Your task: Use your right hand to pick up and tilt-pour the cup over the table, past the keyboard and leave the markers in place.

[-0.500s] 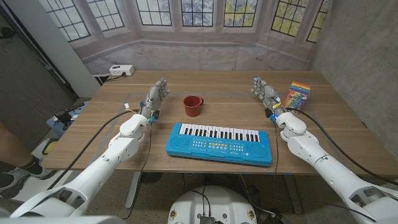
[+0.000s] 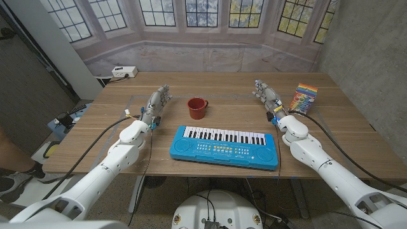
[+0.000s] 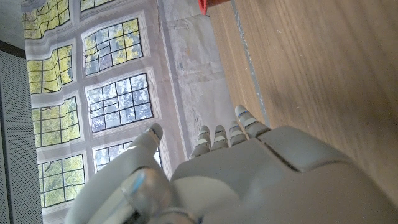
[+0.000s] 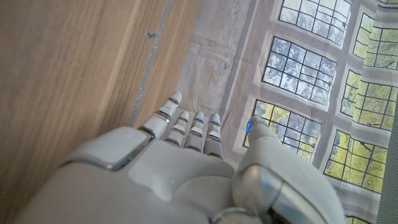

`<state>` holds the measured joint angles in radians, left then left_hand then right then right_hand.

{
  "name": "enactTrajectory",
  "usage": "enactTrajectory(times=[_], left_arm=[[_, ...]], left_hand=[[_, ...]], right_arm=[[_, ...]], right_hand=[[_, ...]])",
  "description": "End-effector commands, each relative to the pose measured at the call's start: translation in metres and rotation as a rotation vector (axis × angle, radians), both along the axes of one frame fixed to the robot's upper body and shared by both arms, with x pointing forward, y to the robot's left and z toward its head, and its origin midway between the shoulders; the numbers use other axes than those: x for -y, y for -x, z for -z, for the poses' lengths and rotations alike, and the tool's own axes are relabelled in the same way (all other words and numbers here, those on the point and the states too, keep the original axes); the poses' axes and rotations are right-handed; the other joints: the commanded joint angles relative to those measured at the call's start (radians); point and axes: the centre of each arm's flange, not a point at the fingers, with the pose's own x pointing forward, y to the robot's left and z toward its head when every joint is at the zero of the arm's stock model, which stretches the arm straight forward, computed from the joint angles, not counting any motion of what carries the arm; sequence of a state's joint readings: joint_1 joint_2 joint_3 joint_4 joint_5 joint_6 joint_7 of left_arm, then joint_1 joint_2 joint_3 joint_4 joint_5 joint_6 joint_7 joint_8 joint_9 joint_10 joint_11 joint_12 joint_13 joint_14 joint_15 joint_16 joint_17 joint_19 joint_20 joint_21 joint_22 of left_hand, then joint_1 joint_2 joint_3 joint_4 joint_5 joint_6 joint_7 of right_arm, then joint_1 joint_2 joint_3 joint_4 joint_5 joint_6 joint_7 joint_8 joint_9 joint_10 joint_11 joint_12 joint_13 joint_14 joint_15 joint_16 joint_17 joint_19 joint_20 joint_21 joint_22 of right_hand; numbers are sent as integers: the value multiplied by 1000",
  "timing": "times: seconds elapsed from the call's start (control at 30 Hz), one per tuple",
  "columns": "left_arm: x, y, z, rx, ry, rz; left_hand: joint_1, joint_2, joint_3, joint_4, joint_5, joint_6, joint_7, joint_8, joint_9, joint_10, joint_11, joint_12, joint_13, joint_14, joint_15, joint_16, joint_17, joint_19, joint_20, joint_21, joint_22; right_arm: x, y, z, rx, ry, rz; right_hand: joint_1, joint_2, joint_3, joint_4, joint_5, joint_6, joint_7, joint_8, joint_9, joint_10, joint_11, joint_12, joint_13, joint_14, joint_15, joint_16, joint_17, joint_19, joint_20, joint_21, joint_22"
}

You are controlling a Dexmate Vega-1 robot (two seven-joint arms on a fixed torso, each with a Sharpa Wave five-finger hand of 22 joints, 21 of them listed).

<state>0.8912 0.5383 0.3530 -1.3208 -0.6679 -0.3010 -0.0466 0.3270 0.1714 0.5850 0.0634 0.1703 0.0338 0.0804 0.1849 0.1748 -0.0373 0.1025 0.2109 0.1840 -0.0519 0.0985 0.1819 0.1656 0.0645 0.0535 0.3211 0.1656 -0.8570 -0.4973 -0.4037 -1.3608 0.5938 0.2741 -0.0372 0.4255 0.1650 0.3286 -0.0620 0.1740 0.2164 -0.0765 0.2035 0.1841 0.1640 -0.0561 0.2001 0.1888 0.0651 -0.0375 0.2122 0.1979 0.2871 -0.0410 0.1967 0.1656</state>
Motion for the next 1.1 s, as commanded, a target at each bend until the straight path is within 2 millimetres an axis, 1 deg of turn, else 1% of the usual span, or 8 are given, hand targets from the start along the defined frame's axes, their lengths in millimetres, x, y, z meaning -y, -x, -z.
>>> enactTrajectory(times=[0.03,0.43,0.93,1.1], left_arm=[[-2,-2,2,0,-5,6],[7,-2,1,7,-4,18],[14,0,-1,10,-6,15],[17,1,-4,11,-11,14]], left_hand=[[10,-1,10,-3,5,2,3,3,2,2,5,4,4,6,7,2,5,8,0,-4,4],[9,-2,12,-4,5,2,3,1,2,3,5,3,4,7,7,1,6,10,0,-9,4],[7,-3,14,-6,4,2,3,0,2,4,6,2,4,7,10,0,6,11,1,-16,4],[7,-3,15,-6,4,2,2,0,2,4,6,1,5,7,8,0,6,12,1,-18,4]], right_arm=[[-7,0,-6,2,35,-3],[-6,3,-12,3,71,-7],[-23,-6,-33,17,181,-36],[-30,-10,-39,29,202,-50]], right_hand=[[13,1,3,-6,5,9,3,3,5,5,0,3,1,7,-56,3,1,10,-50,3,4],[16,0,5,-11,6,11,2,2,6,6,-1,2,1,7,-56,2,0,10,-50,1,4],[24,-3,8,-22,7,12,1,1,6,9,0,2,2,6,-56,0,-2,9,-50,0,4],[27,-3,10,-27,7,26,-3,5,6,31,-4,8,2,4,-53,-1,-2,8,-50,-1,4]])
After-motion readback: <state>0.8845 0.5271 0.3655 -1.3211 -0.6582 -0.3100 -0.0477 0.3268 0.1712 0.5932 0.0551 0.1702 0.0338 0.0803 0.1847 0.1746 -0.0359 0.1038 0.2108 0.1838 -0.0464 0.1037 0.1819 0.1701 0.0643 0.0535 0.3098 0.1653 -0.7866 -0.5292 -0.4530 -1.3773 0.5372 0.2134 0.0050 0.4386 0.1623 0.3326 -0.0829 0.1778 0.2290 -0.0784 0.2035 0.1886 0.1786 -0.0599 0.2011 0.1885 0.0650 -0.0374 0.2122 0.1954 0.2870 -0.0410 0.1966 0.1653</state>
